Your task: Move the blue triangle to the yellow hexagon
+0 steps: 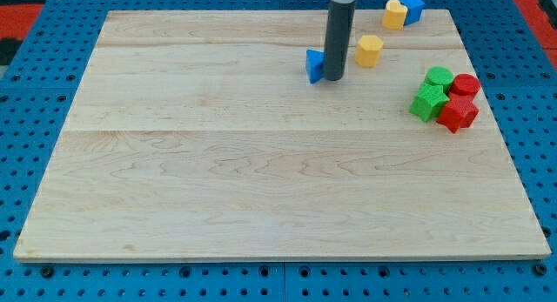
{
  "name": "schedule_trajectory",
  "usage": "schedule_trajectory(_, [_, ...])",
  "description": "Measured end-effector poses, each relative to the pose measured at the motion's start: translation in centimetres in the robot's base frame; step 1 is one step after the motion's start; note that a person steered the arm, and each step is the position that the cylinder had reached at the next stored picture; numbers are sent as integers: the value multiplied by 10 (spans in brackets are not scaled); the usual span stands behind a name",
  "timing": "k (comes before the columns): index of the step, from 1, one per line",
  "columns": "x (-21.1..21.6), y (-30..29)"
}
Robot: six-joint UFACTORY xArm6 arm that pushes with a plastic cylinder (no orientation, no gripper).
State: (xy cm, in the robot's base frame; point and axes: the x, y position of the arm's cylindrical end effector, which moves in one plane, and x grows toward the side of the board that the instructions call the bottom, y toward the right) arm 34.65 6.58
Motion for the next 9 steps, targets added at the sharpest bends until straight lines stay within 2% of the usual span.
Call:
schedule_trajectory(2, [33,-47])
schedule_trajectory(4, [18,-69])
schedule_trajectory(9, [-20,-34])
